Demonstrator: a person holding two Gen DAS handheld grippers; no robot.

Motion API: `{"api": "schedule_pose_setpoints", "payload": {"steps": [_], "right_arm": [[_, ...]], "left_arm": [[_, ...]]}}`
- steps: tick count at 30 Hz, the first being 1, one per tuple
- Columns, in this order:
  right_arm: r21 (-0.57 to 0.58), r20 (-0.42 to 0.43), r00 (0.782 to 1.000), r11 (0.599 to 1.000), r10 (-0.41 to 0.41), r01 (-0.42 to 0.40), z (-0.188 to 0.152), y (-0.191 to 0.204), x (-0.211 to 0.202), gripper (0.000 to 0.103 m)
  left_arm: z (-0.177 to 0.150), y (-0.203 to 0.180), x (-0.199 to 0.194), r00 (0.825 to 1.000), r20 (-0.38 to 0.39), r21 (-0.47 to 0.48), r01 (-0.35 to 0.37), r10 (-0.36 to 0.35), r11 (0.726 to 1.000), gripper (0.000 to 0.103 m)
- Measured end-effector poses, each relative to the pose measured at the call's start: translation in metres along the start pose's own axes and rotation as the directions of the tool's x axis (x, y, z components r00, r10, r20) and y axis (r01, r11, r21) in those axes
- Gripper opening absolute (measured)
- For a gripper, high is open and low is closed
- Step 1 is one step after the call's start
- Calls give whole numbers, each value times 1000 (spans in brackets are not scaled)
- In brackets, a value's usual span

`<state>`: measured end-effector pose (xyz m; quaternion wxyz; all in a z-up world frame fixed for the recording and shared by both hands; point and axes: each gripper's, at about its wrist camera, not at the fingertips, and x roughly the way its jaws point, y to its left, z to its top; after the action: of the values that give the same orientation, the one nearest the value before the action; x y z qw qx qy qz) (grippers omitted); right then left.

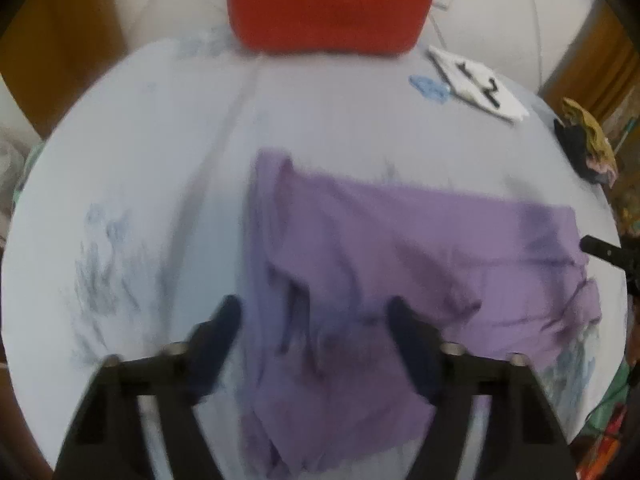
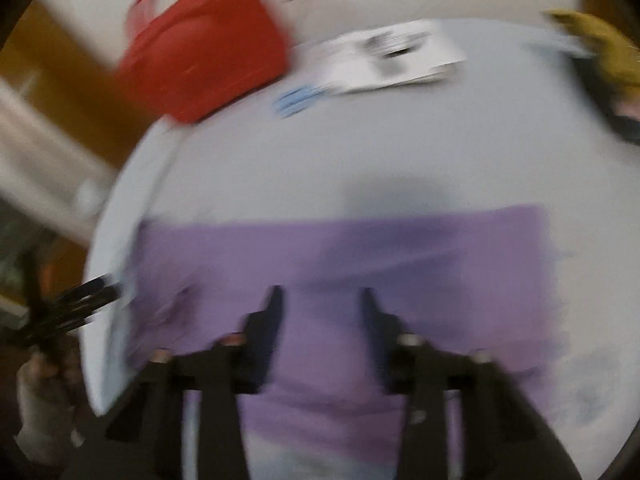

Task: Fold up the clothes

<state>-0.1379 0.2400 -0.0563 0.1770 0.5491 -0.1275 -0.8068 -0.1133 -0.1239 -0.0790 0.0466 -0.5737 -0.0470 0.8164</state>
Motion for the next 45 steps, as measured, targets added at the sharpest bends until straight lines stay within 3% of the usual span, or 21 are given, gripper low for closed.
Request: {"api": "schedule_pose_setpoints", "payload": {"steps": [2,4,8,12,15,19,20,22,24,25,26,27,28,30,32,36,39,43,45], "right_arm": [[-44,-44,996,996,74,-76,-5,37,17,19],[-93,-85,990,988,115,-123,-10,75,36,17],[-166,-119,981,971,152,-171,-8,134,67,17],[-224,-162,977,959,138,-173,-5,164,93,17],[-231,-260,962,962,84,-147,-10,167,119,17],[-259,-330,940,950,83,-175,-39,161,104,17],[-261,-330,941,950,78,-171,-44,158,98,17],[-243,-300,950,957,81,-158,-47,144,79,17],[-194,-230,970,972,83,-129,-43,118,52,17],[-179,-200,977,977,75,-112,-42,106,39,17],[-175,-171,984,981,49,-80,-38,92,26,18],[-170,-142,990,984,23,-48,-35,79,14,20],[-164,-114,994,986,-3,-16,-31,65,2,23],[-161,-79,996,986,-46,33,-22,38,-19,44],[-164,-48,997,985,-62,53,-10,11,-33,51],[-229,-35,997,971,-76,66,6,-37,-53,52],[-337,-61,995,940,-73,48,15,-71,-56,52],[-522,-104,994,852,-27,-32,26,-122,-62,52],[-578,-143,990,812,-2,-81,31,-141,-63,52]], "left_arm": [[-7,-1,8,999,-27,-1,23,-23,1000,18],[-12,-2,14,998,-45,0,31,-31,1000,11],[-20,-5,18,997,-61,21,39,-38,999,10],[-28,-8,9,996,-74,74,64,-59,995,10],[-38,-5,0,993,-96,99,74,-64,992,10],[-40,5,-16,998,-62,77,33,-28,997,16],[-38,7,-20,999,-45,63,21,-18,998,23],[-35,9,-25,1000,-21,34,0,0,999,24],[-36,7,-29,1000,-12,0,-2,2,1000,34],[-38,4,-30,1000,-10,-16,7,-7,1000,51],[-42,-2,-32,1000,-3,-30,14,-14,999,62],[-45,-8,-34,1000,5,-38,16,-16,999,65],[-47,-15,-35,1000,12,-45,15,-14,999,67],[-51,-35,-36,999,25,-65,24,-22,998,67],[-54,-60,-33,999,31,-97,34,-31,995,67],[-60,-129,-18,999,54,-125,1,5,992,67],[-68,-183,-4,995,82,-213,-31,50,977,67],[-89,-260,9,988,71,-369,-102,137,924,67],[-100,-297,14,990,45,-431,-100,133,897,67]]}}
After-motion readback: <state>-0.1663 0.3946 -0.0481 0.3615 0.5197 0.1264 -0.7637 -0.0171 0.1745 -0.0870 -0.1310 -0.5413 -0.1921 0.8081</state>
